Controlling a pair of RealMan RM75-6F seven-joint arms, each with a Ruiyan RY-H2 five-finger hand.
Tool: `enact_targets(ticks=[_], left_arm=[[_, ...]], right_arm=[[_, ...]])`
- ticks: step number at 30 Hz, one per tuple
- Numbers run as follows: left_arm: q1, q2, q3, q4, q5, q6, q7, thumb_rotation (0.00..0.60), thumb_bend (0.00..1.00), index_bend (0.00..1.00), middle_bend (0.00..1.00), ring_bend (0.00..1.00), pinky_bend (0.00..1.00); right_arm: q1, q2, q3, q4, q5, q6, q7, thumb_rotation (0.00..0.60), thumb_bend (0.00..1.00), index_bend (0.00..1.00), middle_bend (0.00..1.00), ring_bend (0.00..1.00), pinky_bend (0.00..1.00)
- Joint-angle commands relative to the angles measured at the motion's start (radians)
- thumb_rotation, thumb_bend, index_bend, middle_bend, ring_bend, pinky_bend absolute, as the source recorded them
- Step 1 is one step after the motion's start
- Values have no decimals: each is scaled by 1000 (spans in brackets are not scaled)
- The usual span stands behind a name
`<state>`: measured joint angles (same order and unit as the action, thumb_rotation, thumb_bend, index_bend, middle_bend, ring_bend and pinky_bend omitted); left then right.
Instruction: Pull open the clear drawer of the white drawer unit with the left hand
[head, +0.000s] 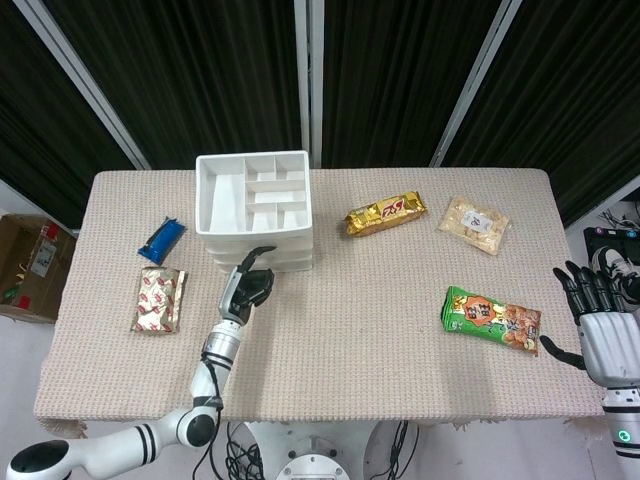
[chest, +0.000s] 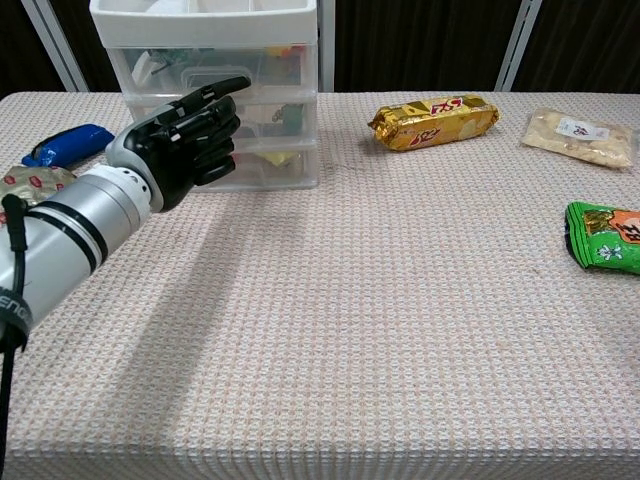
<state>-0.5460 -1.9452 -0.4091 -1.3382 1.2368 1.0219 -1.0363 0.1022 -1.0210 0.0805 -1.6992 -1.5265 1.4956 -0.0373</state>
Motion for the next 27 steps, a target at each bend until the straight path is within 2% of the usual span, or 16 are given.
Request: enact_targets(ticks=[1, 12, 13, 17, 22, 27], left_arm=[[10, 6, 15, -10, 8, 6, -6, 600, 556, 467, 872, 969, 1000], [55, 23, 67, -56, 40, 50, -24, 600, 554, 461, 871, 966, 1000], [58, 24, 70, -59, 43, 56, -20, 600, 553, 446, 868, 963, 1000], [70, 43, 96, -72, 69, 75, 10, 600, 540, 221, 812, 911, 1000], [92, 75, 131, -100, 87, 89, 32, 600, 523, 179, 783, 891, 1000], [122, 123, 204, -105, 139, 119, 109, 600, 485, 174, 771, 889, 1000]], right_arm=[[-1, 0, -1, -1, -2, 2, -1, 600, 90, 0, 13, 0, 0], [-1, -4, -5, -2, -10, 0, -3, 600, 90, 0, 13, 0, 0], [0, -4, -5, -2, -10, 0, -3, 600, 90, 0, 13, 0, 0], [1, -3, -2, 2, -13, 3, 5, 600, 90, 0, 13, 0, 0], [2, -2, 0, 10, -16, 6, 17, 600, 104, 0, 13, 0, 0], [2, -4, 2, 27, -14, 8, 40, 600, 120, 0, 13, 0, 0]])
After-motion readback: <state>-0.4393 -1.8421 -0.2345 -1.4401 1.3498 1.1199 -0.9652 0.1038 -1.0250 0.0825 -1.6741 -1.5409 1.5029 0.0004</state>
